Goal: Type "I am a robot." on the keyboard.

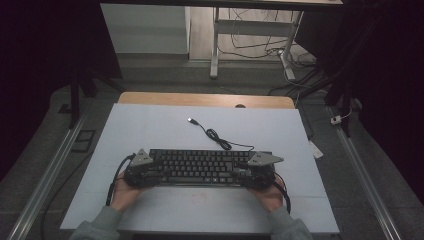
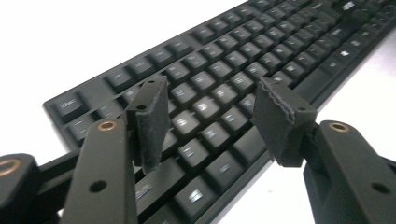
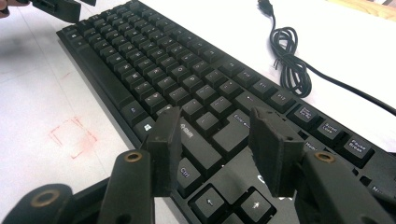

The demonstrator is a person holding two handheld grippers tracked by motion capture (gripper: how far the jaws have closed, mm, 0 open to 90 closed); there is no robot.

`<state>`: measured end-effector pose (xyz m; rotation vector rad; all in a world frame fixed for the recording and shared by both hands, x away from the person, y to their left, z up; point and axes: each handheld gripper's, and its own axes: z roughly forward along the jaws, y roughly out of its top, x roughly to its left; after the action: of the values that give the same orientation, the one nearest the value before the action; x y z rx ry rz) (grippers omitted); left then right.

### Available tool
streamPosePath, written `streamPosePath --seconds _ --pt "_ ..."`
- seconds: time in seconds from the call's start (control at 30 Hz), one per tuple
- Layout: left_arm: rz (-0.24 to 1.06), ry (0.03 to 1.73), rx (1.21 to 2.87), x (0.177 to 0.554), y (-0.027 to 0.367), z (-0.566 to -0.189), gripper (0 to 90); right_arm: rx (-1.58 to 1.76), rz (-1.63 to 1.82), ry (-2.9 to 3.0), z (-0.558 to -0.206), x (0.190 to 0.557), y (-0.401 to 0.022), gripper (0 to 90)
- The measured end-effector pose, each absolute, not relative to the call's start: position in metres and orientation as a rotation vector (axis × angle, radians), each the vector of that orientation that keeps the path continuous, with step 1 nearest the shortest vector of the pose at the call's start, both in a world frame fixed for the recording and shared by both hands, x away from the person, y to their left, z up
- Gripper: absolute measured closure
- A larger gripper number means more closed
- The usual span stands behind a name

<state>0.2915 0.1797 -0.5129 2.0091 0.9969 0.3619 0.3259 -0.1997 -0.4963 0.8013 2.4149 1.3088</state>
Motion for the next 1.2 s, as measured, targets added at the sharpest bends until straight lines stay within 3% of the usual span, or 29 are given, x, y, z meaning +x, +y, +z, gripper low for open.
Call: streamPosePath --seconds 0.37,0.47,0.63,1.2 --pt "0.29 0.93 2.058 0.292 0.154 -0.517 56.8 0.807 1.289 2.424 -0.498 0.327 -0.198 53.9" --pt "0.278 0.898 2.08 0.291 0.148 -0.517 65.7 0.8 1.278 2.429 -0.498 0.327 -0.197 53.9" --pt "0.239 0.854 2.102 0.291 0.143 -0.517 87.7 0.803 1.276 2.426 -0.498 0.327 -0.198 53.8" --pt "0.259 0.867 2.167 0.295 0.135 -0.528 88.4 0.798 1.267 2.429 -0.498 0.327 -0.198 53.7"
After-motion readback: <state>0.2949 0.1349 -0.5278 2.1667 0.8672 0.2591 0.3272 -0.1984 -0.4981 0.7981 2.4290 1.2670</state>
